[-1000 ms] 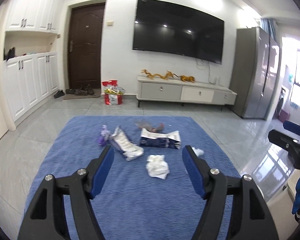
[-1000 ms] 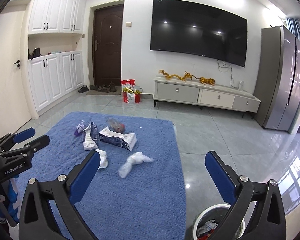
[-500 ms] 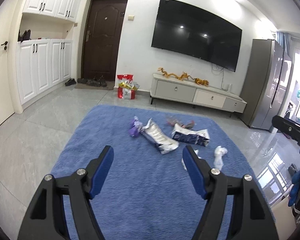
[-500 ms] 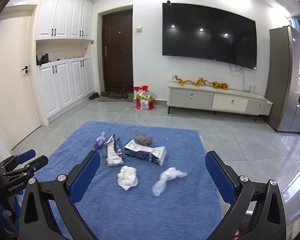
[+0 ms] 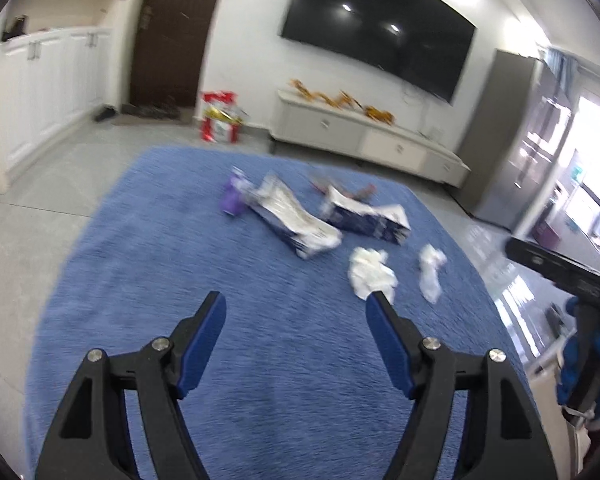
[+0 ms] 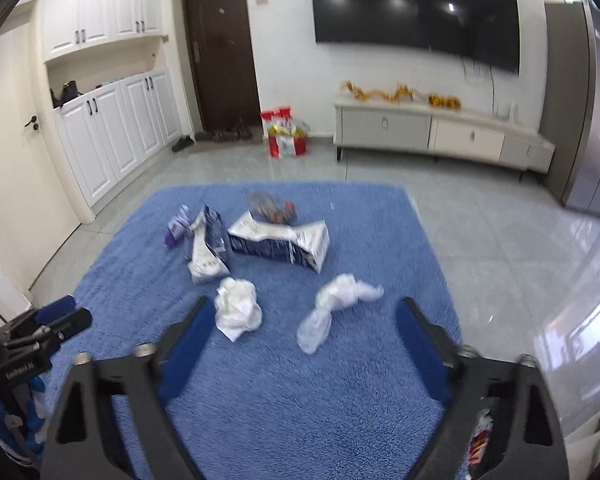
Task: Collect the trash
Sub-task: 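Grasp the crumpled white tissue with the left tool while the right tool grasps the clear plastic bag, then carry the tissue and plastic bag to the white bin and open both tools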
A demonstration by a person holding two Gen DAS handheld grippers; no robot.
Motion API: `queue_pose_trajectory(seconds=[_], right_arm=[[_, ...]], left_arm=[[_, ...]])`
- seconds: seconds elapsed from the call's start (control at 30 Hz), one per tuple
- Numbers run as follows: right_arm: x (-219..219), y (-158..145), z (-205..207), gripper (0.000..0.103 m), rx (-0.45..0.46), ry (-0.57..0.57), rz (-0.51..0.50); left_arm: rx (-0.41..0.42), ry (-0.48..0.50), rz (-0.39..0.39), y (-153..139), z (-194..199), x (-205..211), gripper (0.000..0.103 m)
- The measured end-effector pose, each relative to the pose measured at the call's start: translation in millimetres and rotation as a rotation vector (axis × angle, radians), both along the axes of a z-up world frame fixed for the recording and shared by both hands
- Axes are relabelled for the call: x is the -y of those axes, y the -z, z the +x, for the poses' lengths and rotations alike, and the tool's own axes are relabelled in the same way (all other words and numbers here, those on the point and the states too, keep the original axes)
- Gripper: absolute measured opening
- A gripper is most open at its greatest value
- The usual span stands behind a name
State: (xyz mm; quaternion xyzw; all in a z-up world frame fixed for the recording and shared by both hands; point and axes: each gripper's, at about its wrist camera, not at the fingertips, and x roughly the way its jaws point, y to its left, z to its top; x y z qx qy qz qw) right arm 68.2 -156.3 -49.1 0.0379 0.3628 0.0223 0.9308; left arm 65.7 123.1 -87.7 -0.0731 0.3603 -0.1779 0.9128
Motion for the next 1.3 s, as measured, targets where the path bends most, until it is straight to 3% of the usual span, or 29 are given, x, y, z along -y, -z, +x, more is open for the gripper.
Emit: queue_pose_trajectory(seconds=[0.23, 0.43, 0.6, 0.67, 0.73, 0.77, 0.93, 1.3], right_arm=[[20.5, 44.3, 39.3, 0.069, -0.099, -0.018, 0.044], [27.2, 74.4, 77.2, 0.062, -0.141, -0.046, 0.094], [30.8, 96.6, 96.7, 0.048, -0.177, -0.050, 0.123], [33.0, 103.7, 100.5, 0.033, -0.188, -0.050, 0.134], [36.4, 107.7, 98.5, 0.027, -0.182, -0.043, 0.145], [38.5, 107.5, 97.7, 0.025, -0.178, -0.044, 0.157], [44.0, 94.1, 78.1, 0.024, -0.140, -0.061, 0.195], [57.8, 36.4, -8.3, 0.024, -0.013, -0.062, 0.193]], left_arm=[[-0.082, 0.147, -0.008, 23.7, 42.2, 56.0, 0.065], [-0.117, 0.197, 0.055, 43.9, 80.0, 101.1, 0.057], [-0.168, 0.209, 0.061, 61.9, 98.7, 118.4, 0.041], [-0.176, 0.207, 0.070, 67.8, 99.0, 122.0, 0.033], [-0.168, 0.204, 0.072, 67.6, 97.3, 123.4, 0.027], [-0.173, 0.203, 0.062, 66.9, 95.9, 122.5, 0.020], [-0.177, 0.182, 0.032, 57.9, 79.2, 114.1, 0.012], [-0.044, 0.149, 0.041, -9.2, 5.9, 92.6, 0.011]])
